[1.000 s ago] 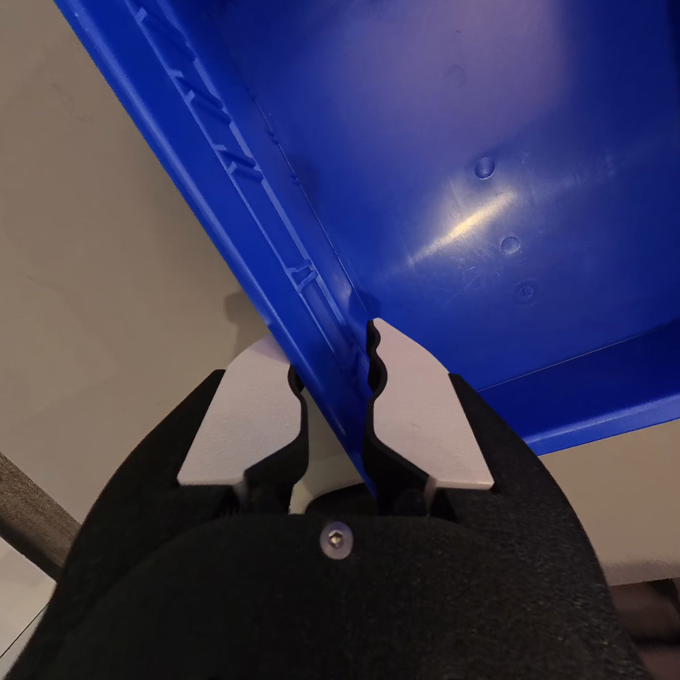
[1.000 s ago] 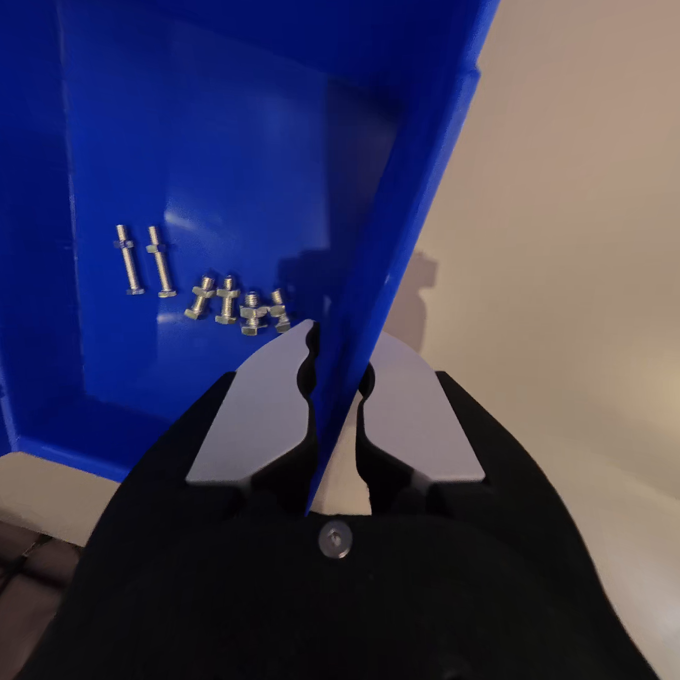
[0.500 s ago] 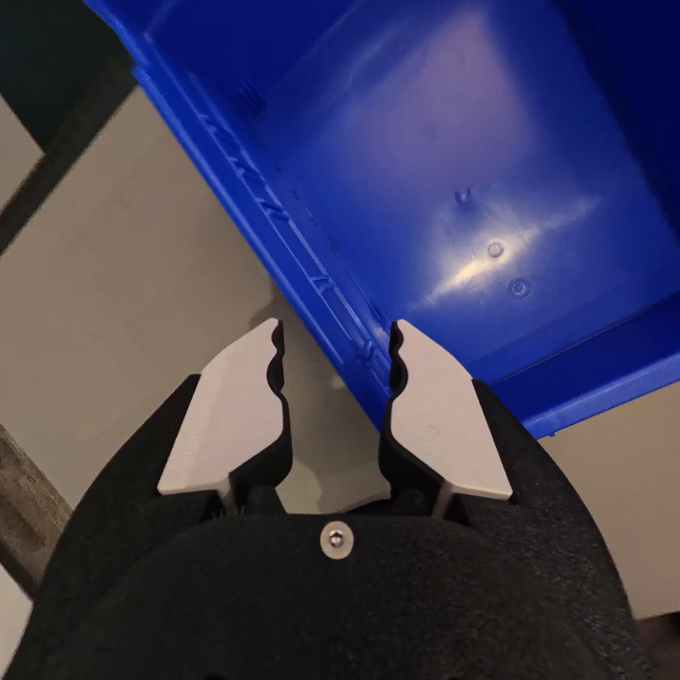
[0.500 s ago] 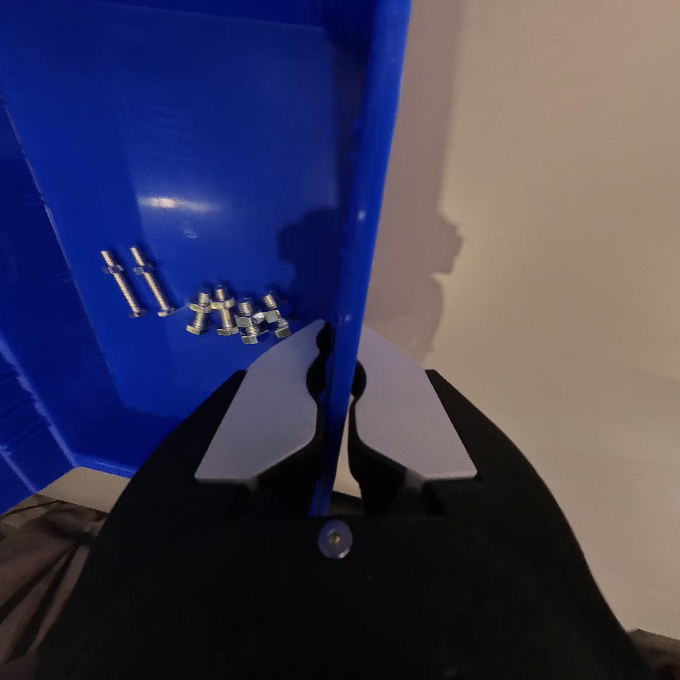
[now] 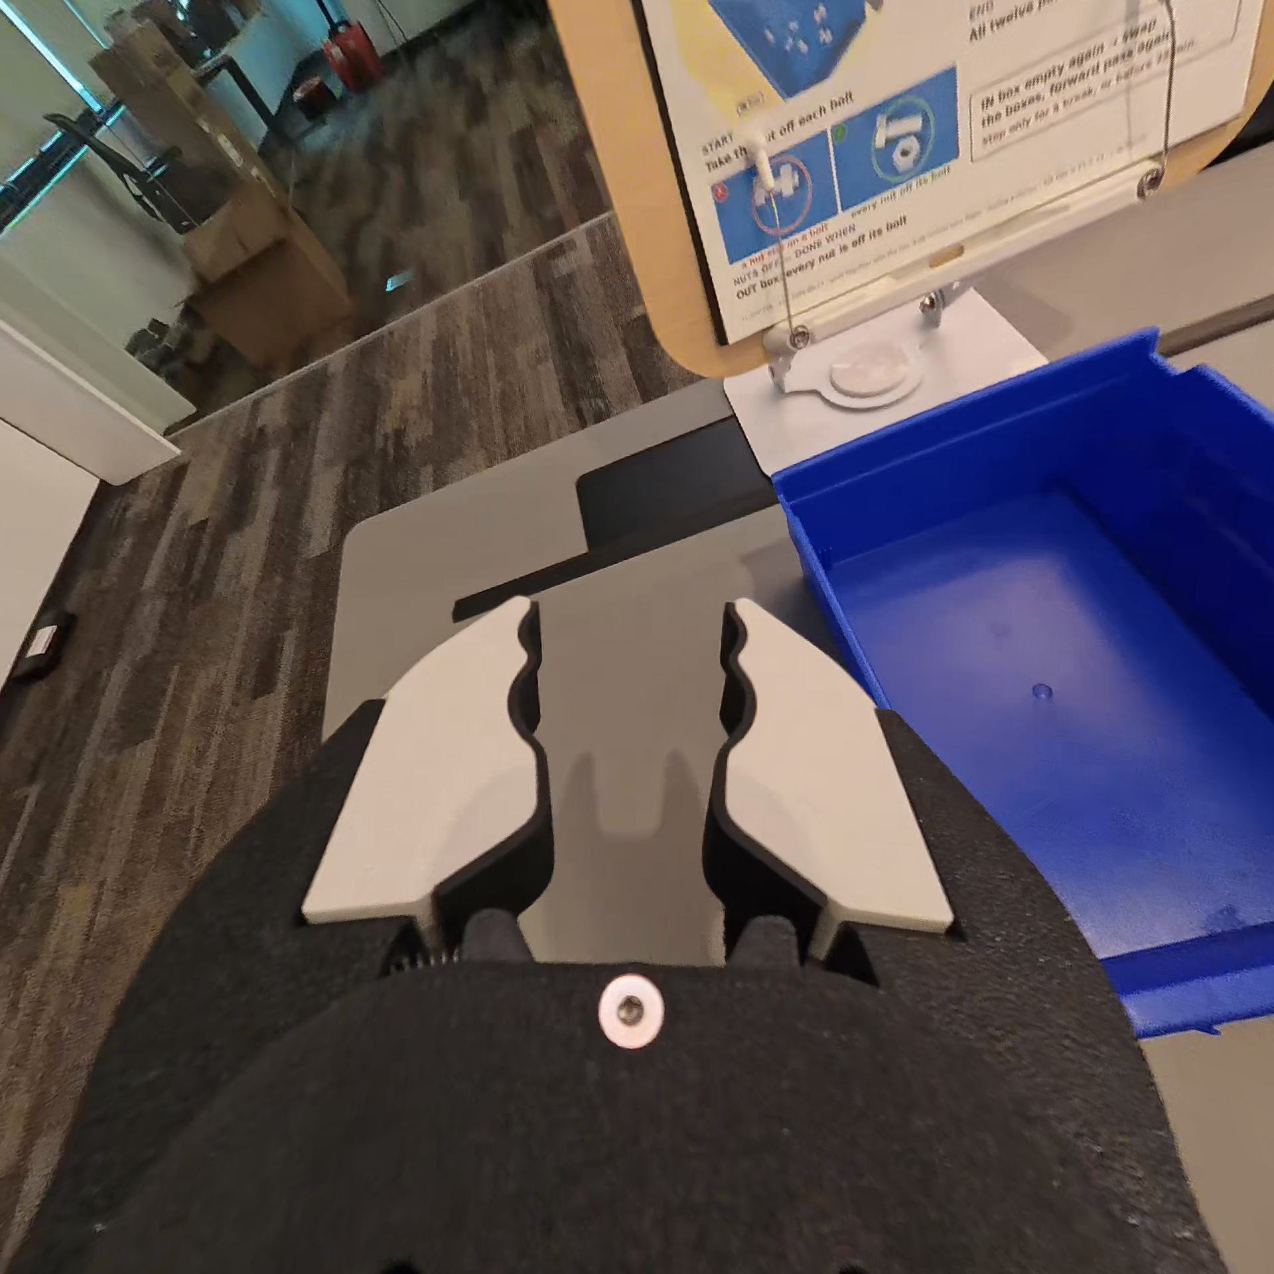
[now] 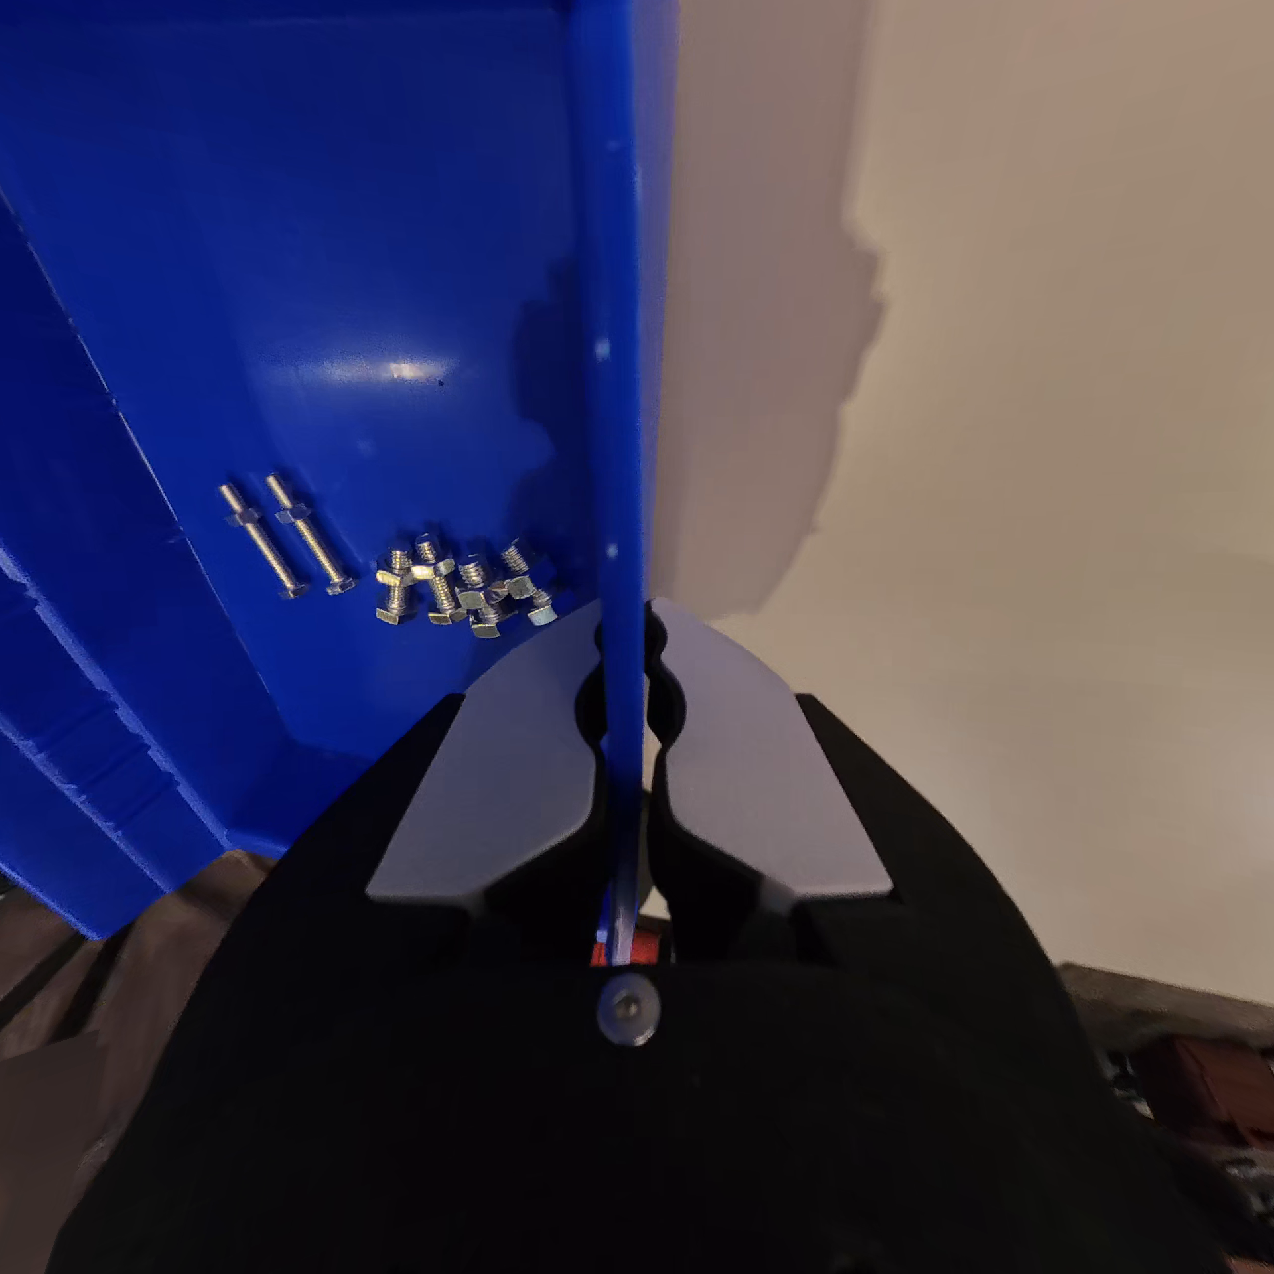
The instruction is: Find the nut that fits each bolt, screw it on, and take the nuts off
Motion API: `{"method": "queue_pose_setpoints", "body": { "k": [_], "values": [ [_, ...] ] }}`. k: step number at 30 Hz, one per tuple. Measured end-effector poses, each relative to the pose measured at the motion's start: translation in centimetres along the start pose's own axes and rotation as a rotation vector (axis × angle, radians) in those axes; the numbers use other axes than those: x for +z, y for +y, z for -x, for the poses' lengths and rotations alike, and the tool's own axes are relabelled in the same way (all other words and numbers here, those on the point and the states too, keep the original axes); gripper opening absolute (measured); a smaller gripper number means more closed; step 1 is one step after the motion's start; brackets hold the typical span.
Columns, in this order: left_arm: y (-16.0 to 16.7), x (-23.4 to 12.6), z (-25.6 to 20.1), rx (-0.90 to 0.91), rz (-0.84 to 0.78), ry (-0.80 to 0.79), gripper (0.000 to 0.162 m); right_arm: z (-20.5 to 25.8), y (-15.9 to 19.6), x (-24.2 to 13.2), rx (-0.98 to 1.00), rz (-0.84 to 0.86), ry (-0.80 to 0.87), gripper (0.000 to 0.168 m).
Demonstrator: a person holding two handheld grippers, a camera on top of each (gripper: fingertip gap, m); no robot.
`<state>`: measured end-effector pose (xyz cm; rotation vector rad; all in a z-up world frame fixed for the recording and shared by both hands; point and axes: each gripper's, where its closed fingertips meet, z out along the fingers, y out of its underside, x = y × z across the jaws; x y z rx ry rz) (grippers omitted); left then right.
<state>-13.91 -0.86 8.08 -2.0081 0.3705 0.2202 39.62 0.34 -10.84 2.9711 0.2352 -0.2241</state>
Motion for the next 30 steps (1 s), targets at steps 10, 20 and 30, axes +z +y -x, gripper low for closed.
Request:
{"method": "queue_pose_setpoints", "body": {
  "k": [10, 20, 30],
  "values": [
    [-1.7, -4.1, 2.1, -0.073, -0.141, 0.036, 0.041, 2.7, 0.6, -9.3, -0.054, -0.006, 0.112, 0.007],
    [-4.5, -12.4, 3.3, -0.16, -0.419, 0.015, 0.046, 24.0, -4.9, -14.5, -0.389, -0.05, 0.029, 0.007],
    [-3.8, -17.5, 4.2, -0.178, -0.477, -0.026, 0.072, 47.3, -9.1, -8.7, -0.669, -0.027, -0.107, 0.007]
  ]
}}
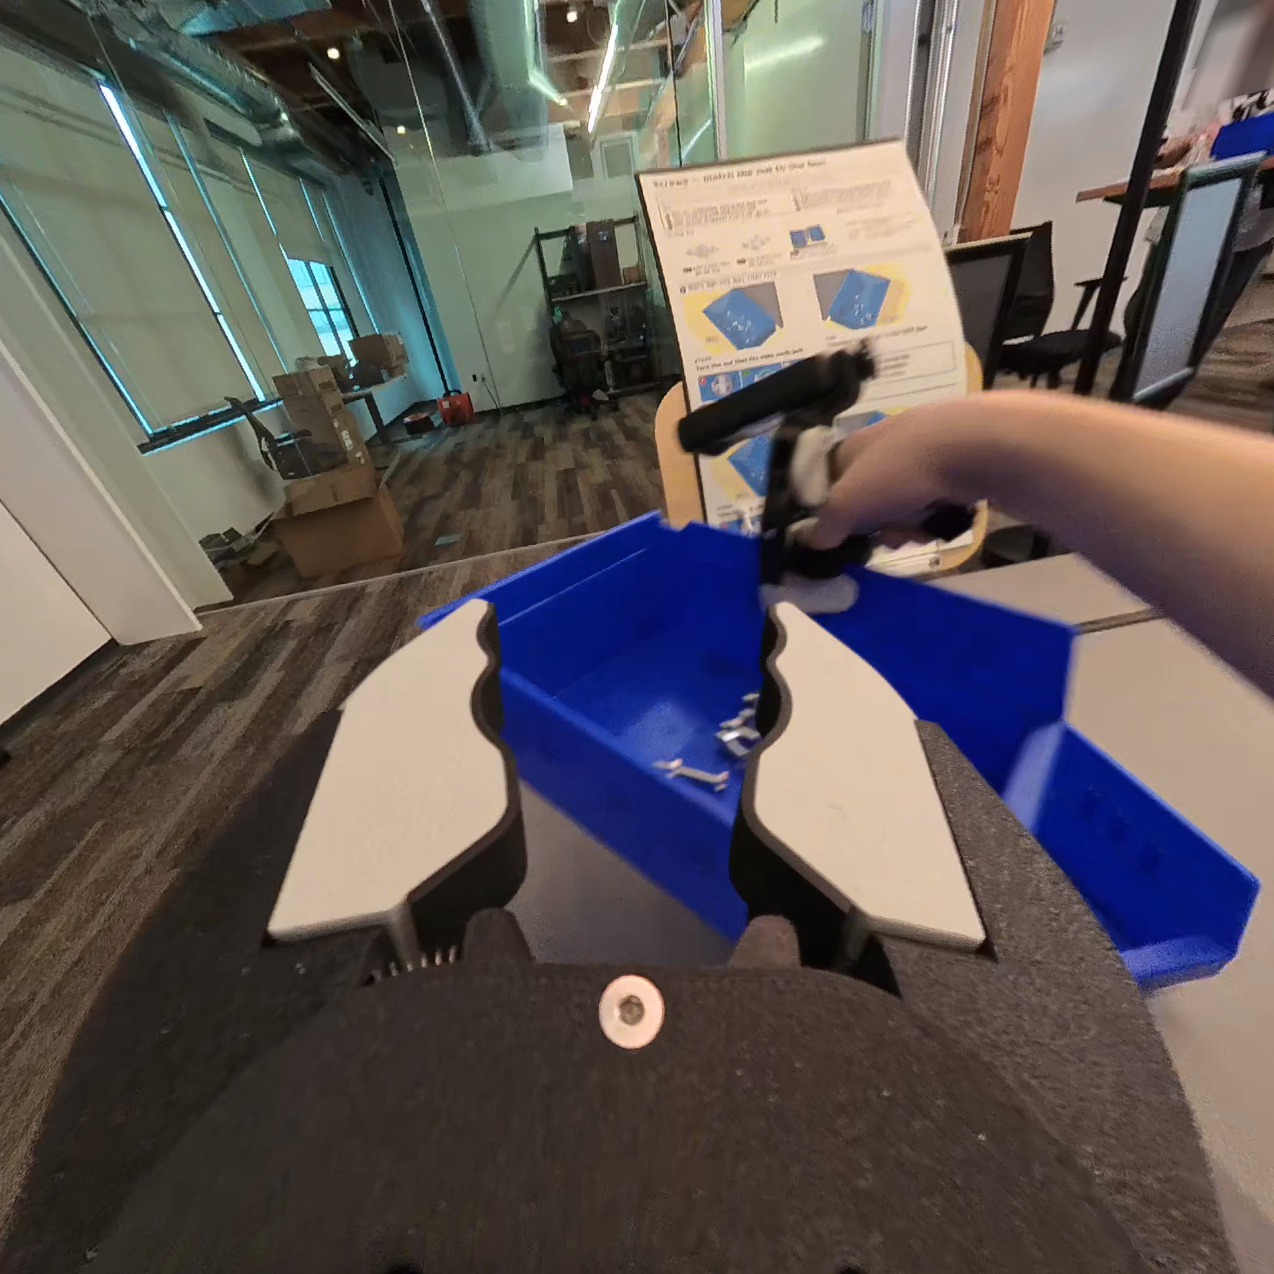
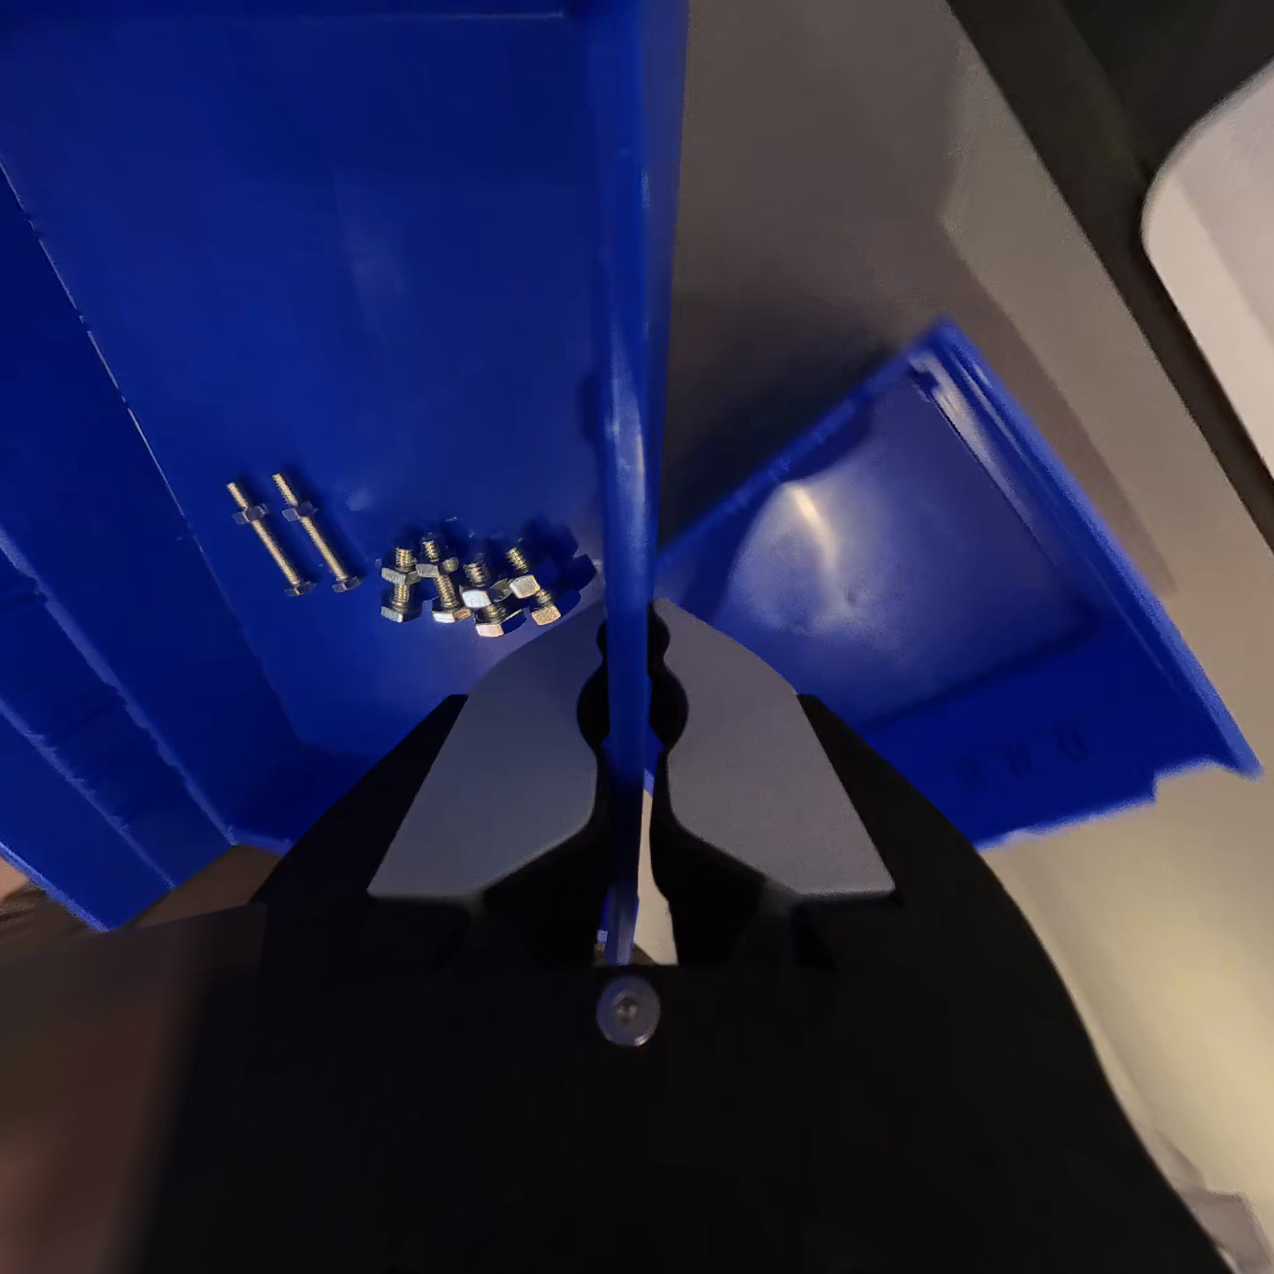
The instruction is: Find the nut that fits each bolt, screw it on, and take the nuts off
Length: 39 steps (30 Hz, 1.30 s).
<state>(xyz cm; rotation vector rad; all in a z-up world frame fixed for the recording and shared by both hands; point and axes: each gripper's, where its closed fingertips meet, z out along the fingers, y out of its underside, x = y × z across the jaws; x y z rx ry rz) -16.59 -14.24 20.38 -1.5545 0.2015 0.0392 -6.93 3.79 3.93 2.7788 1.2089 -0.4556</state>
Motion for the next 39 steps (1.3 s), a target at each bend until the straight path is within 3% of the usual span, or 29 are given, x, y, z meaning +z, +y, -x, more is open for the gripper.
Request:
{"method": "queue_pose_setpoints", "body": {
  "k": [6, 11, 17, 23, 27, 29, 32, 36, 39],
  "values": [
    [0.7, -0.4, 0.1, -0.012, 0.035, 0.038, 0.07, 7.3, -6.4, 4.9, -0.079, -0.029, -0.057, 0.006],
    [1.8, 0.1, 1.1, -0.04, 0.087, 0.047, 0.072, 10.7, -8.9, 10.4, -0.089, -0.011, -0.107, 0.006],
    [2.4, 0.2, 0.9, -0.045, 0.108, 0.087, 0.072, 10.2, -10.0, 17.0, -0.037, 0.027, -0.11, 0.006],
    [3.0, 0.6, -0.1, -0.025, 0.143, 0.143, 0.072, 7.9, -10.3, 19.5, 0.036, 0.016, -0.074, 0.008],
    [3.8, 0.8, -0.9, -0.017, 0.186, 0.182, 0.072, 7.3, -9.9, 19.7, 0.085, 0.017, -0.075, 0.013],
    [3.9, 1.0, -1.0, -0.006, 0.196, 0.176, 0.073, 7.7, -10.0, 19.4, 0.109, -0.002, -0.108, 0.027],
    [3.9, 1.1, -1.7, 0.012, 0.2, 0.187, 0.074, 8.0, -11.1, 17.6, 0.118, -0.092, -0.142, 0.031],
    [3.5, 0.8, -2.3, 0.029, 0.184, 0.199, 0.075, 6.6, -11.8, 11.4, -0.016, -0.279, -0.01, 0.043],
    [3.4, 0.4, -2.3, 0.034, 0.177, 0.208, 0.075, 3.4, -9.4, 4.6, -0.099, -0.455, 0.175, 0.045]
  ]
}}
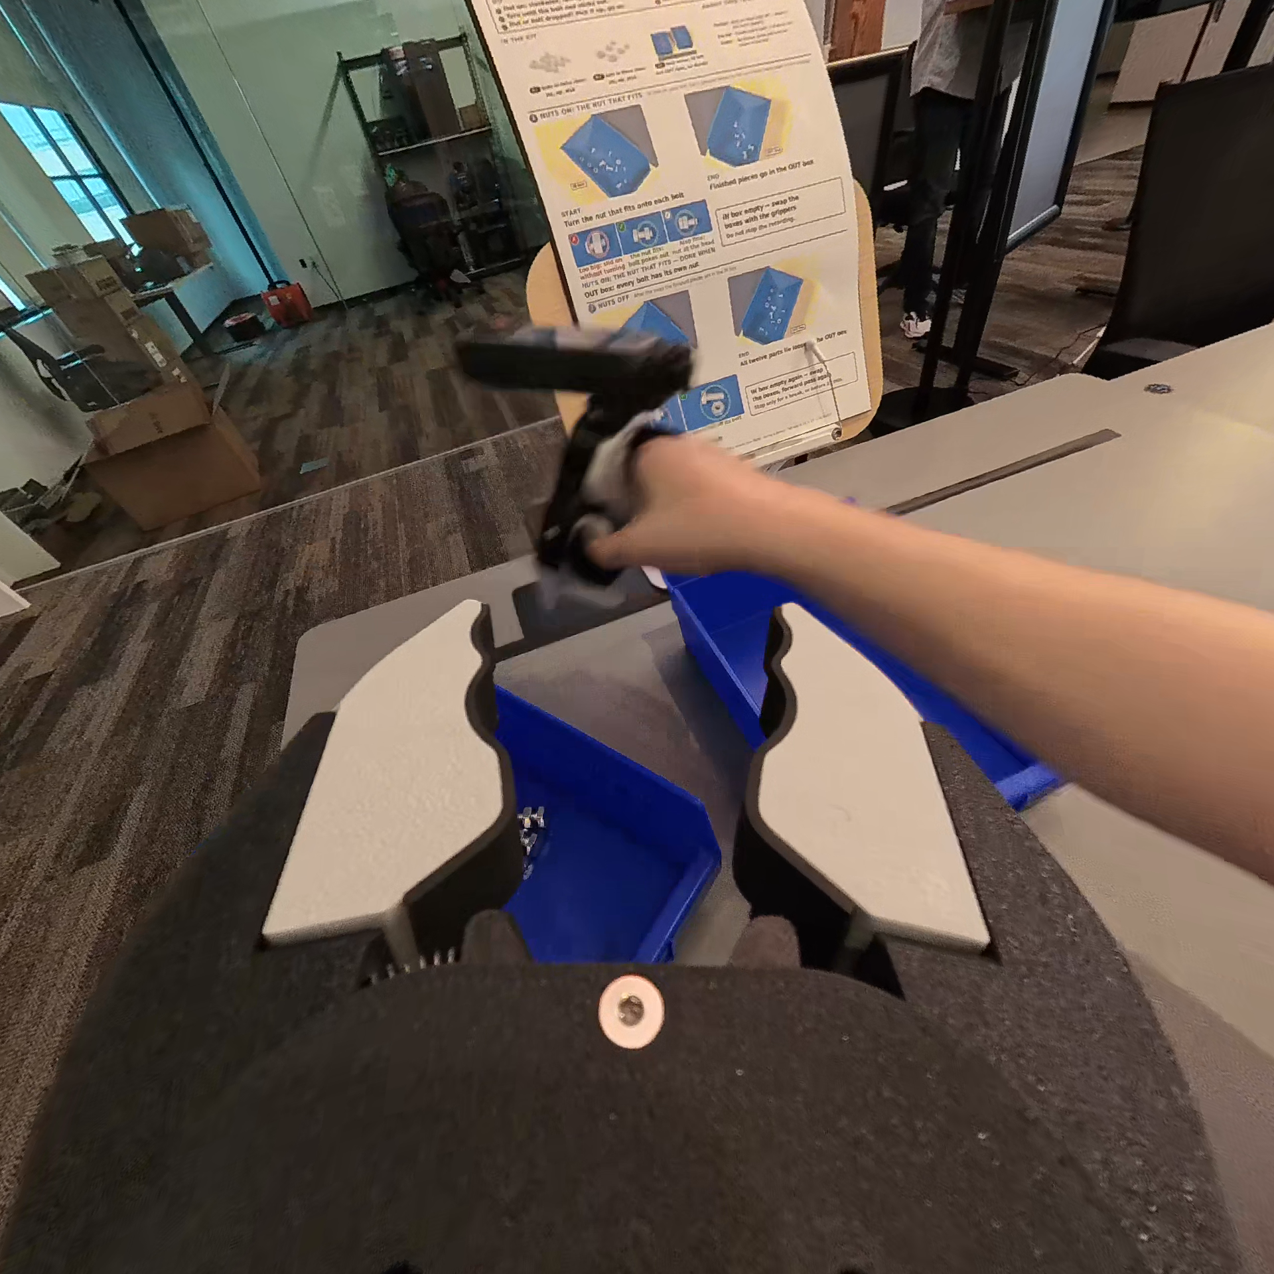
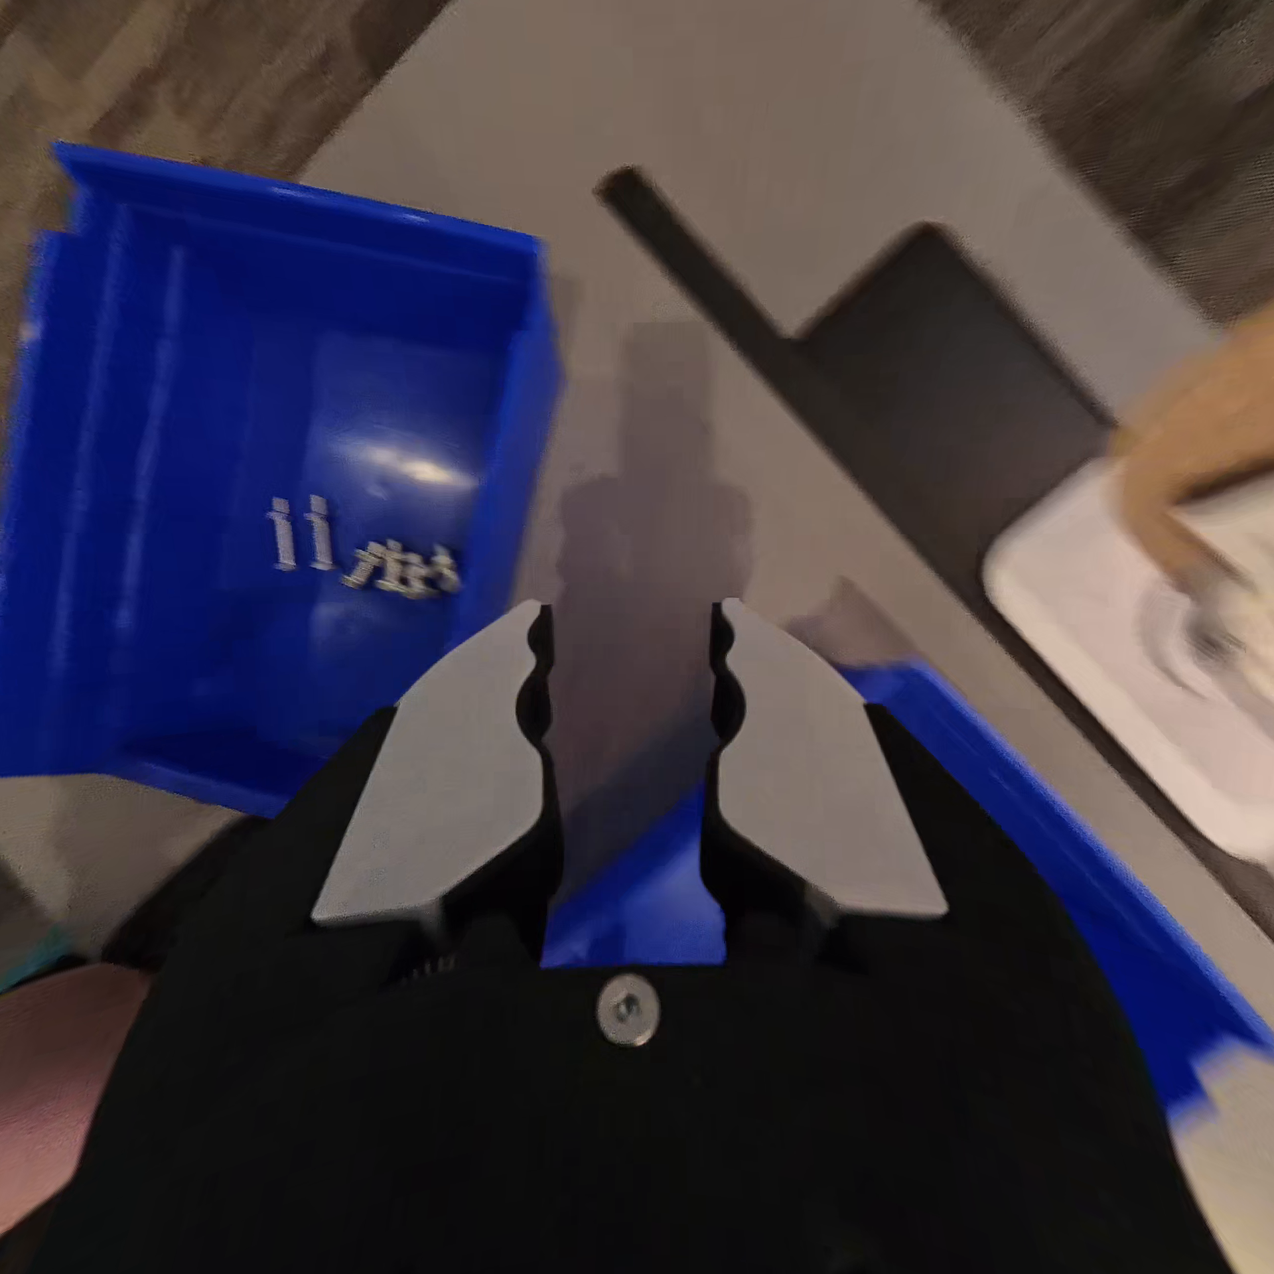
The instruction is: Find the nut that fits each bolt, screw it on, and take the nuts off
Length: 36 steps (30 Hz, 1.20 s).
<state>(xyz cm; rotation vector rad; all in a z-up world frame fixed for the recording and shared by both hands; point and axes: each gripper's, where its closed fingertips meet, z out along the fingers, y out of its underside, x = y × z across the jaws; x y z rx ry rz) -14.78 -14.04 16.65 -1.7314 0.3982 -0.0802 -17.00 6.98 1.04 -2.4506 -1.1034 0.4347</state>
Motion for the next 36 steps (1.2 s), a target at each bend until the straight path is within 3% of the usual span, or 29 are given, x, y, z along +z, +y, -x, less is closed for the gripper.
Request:
{"method": "queue_pose_setpoints", "body": {
  "k": [2, 6, 11, 15, 24, 30, 36],
  "values": [
    [-0.1, -0.2, 0.2, -0.012, -0.011, 0.0, 0.075, -4.5, 3.1, -4.1, 0.04, -0.026, 0.118, 0.052],
    [-0.4, -0.2, 0.9, -0.042, -0.029, -0.008, 0.075, -15.6, 14.0, -10.3, 0.232, 0.036, 0.418, 0.057],
    [-0.1, 0.6, 0.4, -0.019, 0.005, -0.017, 0.074, -19.5, 25.4, -10.0, 0.441, 0.162, 0.358, 0.056],
    [0.0, 1.2, -0.7, 0.022, 0.03, -0.017, 0.075, -17.6, 27.0, -6.5, 0.532, 0.146, 0.1, 0.056],
    [0.7, 2.2, -1.5, 0.069, 0.091, -0.042, 0.074, -17.5, 28.8, -3.5, 0.433, 0.346, 0.109, 0.012],
    [1.1, 2.8, -1.9, 0.087, 0.116, -0.042, 0.074, -19.5, 30.7, -4.6, 0.454, 0.355, 0.05, 0.009],
    [1.2, 3.3, -2.3, 0.109, 0.129, -0.047, 0.072, -24.9, 34.9, -7.7, 0.556, 0.33, 0.076, 0.007]
  ]
}}
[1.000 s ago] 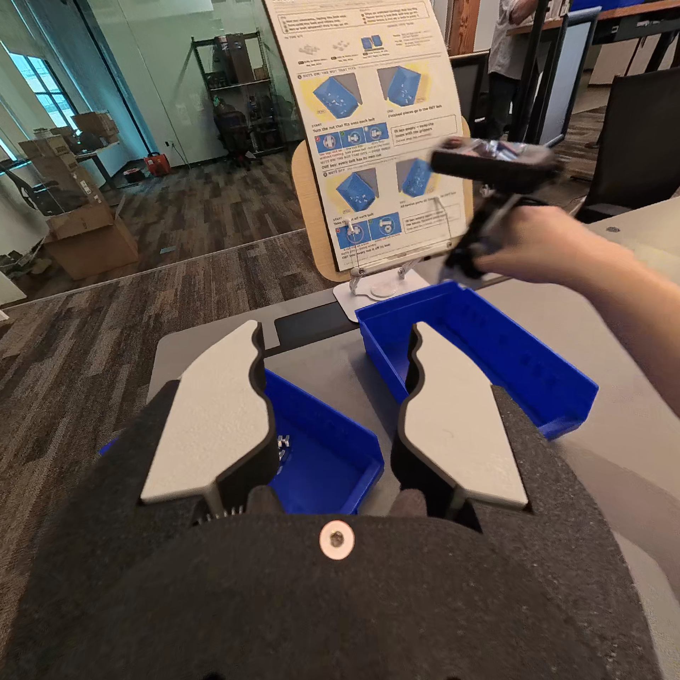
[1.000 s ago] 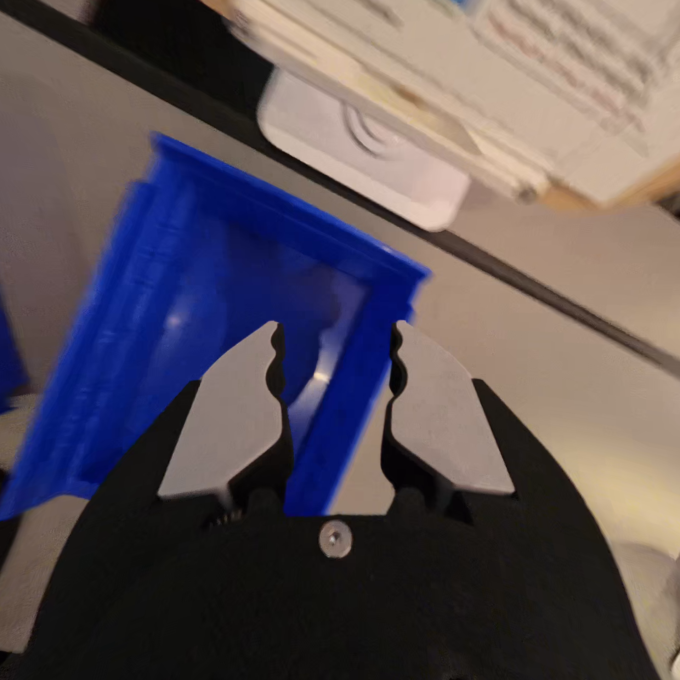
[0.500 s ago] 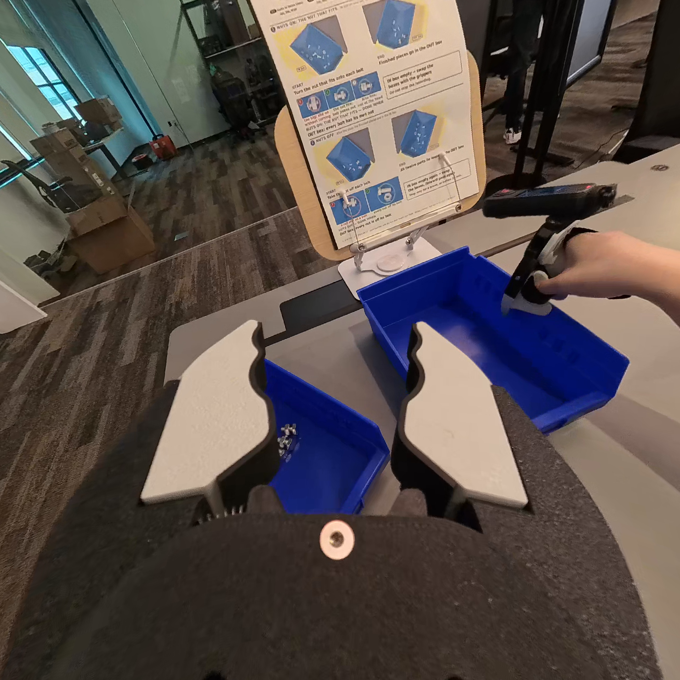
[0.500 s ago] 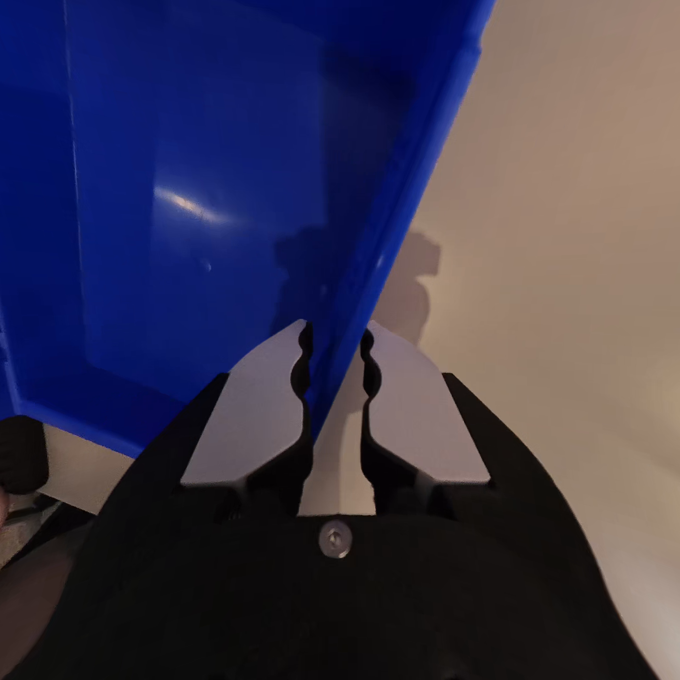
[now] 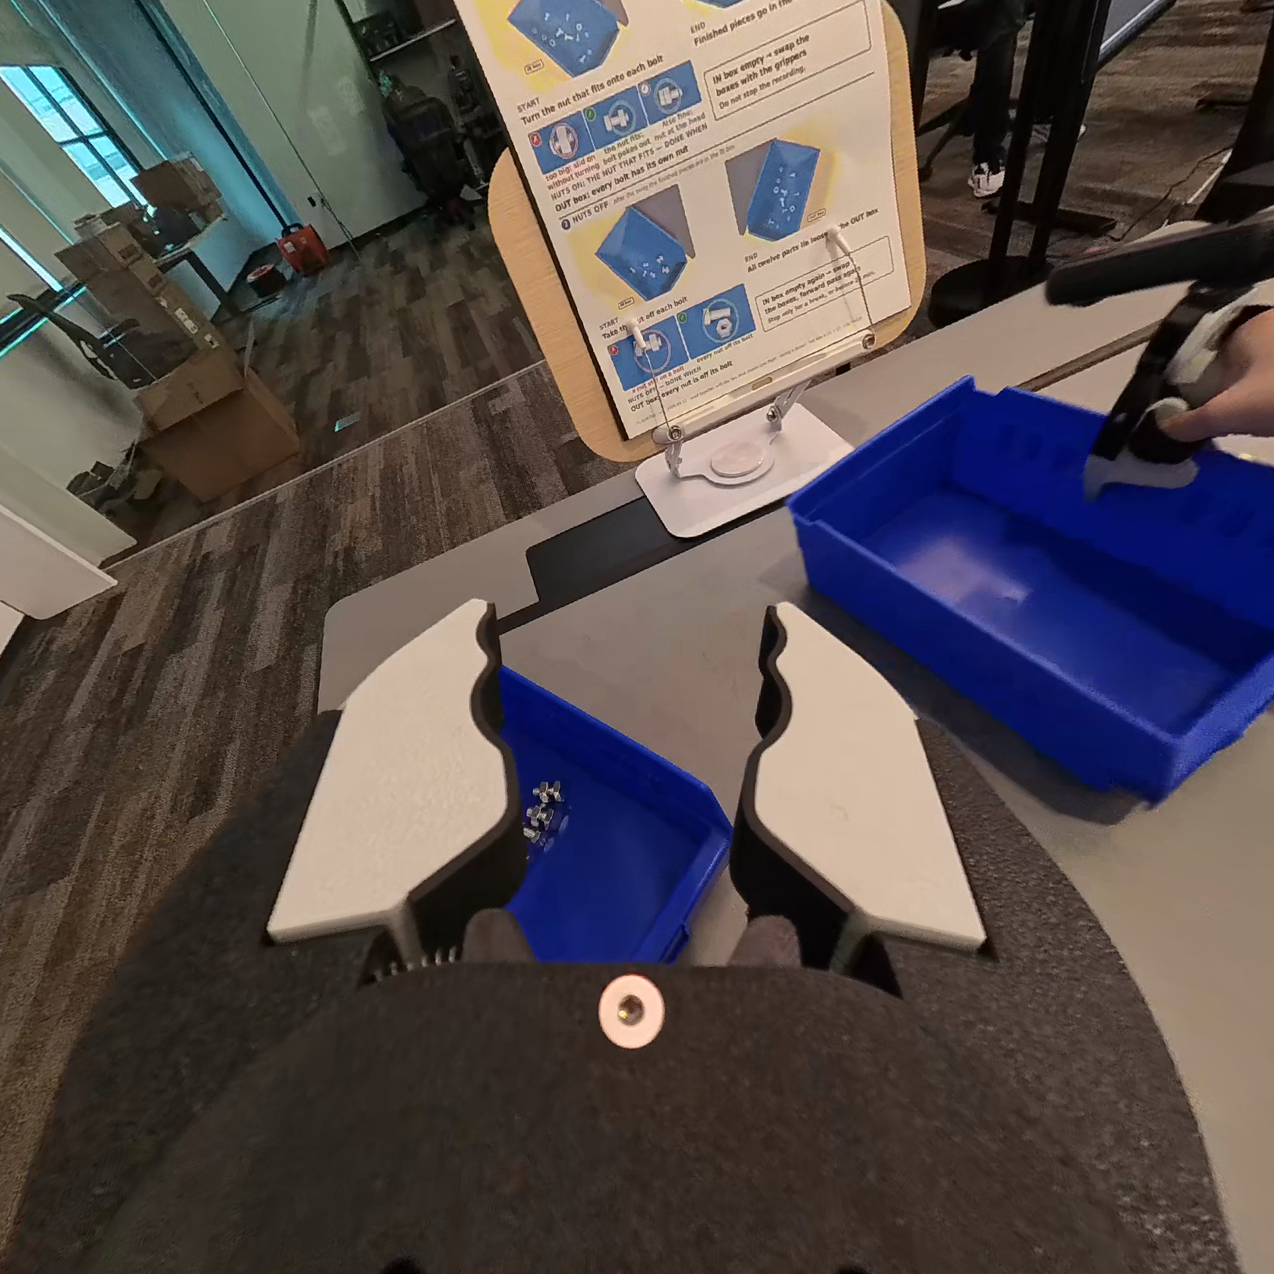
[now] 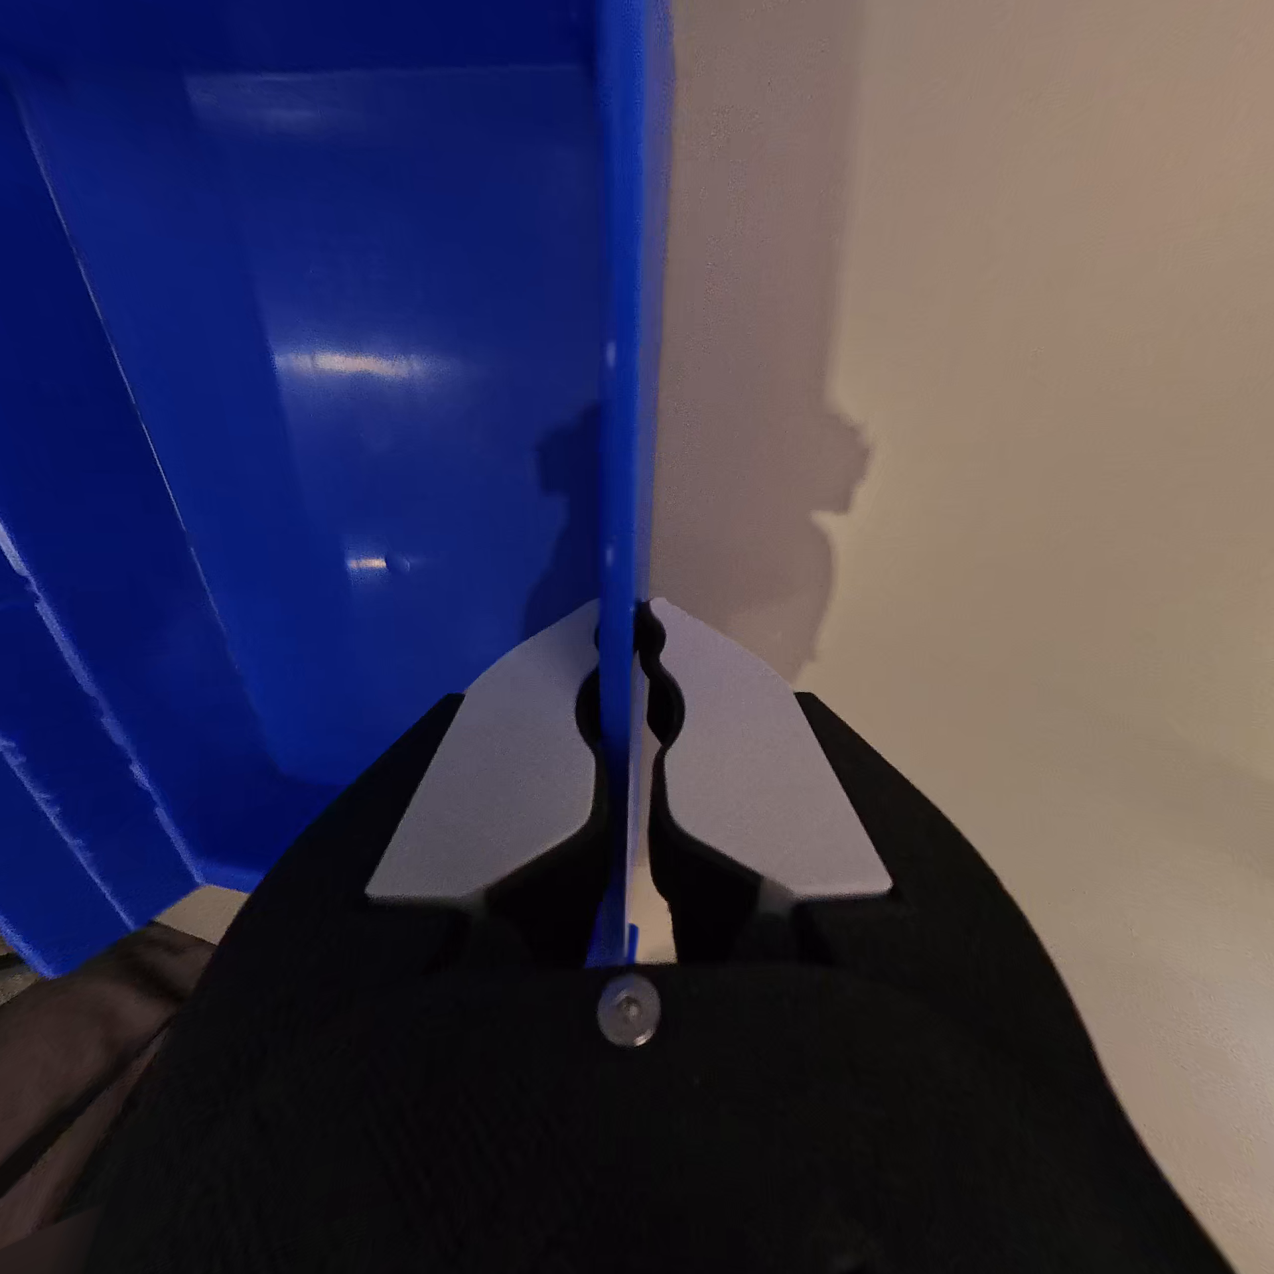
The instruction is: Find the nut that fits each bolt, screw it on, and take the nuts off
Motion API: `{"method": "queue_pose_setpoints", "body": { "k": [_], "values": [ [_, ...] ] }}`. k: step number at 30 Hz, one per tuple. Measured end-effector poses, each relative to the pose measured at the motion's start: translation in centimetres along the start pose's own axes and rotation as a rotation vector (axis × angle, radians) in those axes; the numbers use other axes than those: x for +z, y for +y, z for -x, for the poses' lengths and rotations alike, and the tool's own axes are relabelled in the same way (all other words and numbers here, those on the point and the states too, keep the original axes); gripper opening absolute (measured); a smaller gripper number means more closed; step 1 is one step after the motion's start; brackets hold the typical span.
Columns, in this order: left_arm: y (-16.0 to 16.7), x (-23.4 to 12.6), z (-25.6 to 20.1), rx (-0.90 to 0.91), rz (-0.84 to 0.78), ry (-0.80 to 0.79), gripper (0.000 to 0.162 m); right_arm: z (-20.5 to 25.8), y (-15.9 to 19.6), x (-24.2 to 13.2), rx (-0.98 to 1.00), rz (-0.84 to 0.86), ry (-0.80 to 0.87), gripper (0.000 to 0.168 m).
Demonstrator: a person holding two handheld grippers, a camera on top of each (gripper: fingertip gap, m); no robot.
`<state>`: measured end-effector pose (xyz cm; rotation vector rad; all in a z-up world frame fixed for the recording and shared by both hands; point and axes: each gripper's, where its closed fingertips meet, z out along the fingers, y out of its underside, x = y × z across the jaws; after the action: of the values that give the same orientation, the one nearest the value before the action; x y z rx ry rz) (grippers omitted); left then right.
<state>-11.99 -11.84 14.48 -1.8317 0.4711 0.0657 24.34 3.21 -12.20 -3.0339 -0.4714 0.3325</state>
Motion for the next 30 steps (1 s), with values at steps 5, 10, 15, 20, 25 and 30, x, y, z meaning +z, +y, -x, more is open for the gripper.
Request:
{"method": "queue_pose_setpoints", "body": {
  "k": [5, 10, 15, 20, 25, 30],
  "values": [
    [0.4, 0.5, 0.3, 0.0, 0.028, -0.017, 0.072, -6.7, 1.9, -1.5, 0.106, -0.029, -0.01, 0.007],
    [1.0, 1.0, 0.8, 0.001, 0.064, -0.041, 0.071, -12.8, 4.0, -2.9, 0.212, -0.061, -0.005, 0.006],
    [1.1, 1.2, 1.2, 0.001, 0.076, -0.065, 0.071, -17.6, 5.7, -4.0, 0.277, -0.087, 0.006, 0.007],
    [1.9, 1.2, 2.7, -0.022, 0.105, -0.102, 0.071, -20.7, 7.1, -4.8, 0.296, -0.09, 0.017, 0.007],
    [3.1, 0.7, 5.4, -0.087, 0.128, -0.156, 0.071, -22.9, 8.4, -5.3, 0.304, -0.088, 0.026, 0.007],
    [5.5, -0.4, 8.7, -0.157, 0.196, -0.241, 0.069, -23.8, 9.2, -5.6, 0.304, -0.099, 0.023, 0.007]
  ]
}}
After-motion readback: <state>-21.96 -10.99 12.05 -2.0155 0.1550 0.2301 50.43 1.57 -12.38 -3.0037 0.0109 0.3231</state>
